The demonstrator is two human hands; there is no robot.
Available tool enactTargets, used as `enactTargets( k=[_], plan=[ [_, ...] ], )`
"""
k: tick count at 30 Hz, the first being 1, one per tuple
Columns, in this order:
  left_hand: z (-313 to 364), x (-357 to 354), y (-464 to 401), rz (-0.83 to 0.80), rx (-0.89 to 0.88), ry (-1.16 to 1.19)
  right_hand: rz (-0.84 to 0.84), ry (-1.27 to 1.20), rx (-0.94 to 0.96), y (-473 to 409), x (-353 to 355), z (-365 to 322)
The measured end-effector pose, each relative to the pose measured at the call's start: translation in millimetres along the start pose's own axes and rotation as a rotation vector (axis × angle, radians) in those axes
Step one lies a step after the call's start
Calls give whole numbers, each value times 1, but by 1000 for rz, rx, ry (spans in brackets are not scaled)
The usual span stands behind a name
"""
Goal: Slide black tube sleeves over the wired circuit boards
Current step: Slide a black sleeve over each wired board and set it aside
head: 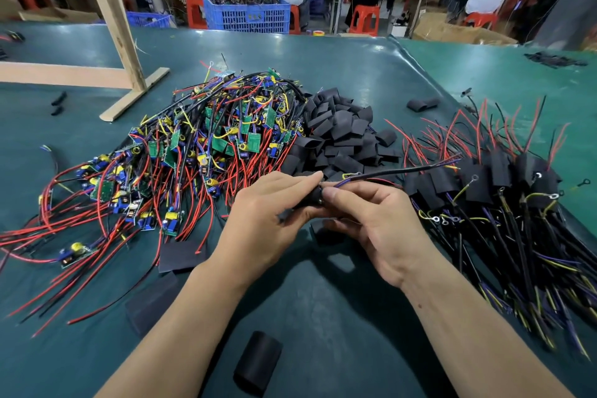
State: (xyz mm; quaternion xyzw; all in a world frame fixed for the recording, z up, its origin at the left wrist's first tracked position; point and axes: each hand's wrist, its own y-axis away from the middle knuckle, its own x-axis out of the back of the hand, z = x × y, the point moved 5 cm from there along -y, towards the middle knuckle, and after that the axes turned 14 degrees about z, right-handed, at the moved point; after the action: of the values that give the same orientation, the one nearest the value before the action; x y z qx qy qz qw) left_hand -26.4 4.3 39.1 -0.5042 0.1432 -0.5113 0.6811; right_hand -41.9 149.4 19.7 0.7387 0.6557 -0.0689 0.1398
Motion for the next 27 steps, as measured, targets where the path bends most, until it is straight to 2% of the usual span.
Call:
enactTargets(
  k=[7,11,14,21,27],
  plan=[
    [1,-9,2,-8,-71,-89,108,135,110,2,3,-4],
    [-3,-4,0,-50,71,-50,99,106,98,2,-1,-5],
    [-14,10,-3,-3,232,11,103,75,151,1,3,-14],
    [-15,16,-7,86,258,91,128,170,210,-2,10,-16],
    [-15,13,-6,76,357,201,112,218,316,-2,10,-24]
  ],
)
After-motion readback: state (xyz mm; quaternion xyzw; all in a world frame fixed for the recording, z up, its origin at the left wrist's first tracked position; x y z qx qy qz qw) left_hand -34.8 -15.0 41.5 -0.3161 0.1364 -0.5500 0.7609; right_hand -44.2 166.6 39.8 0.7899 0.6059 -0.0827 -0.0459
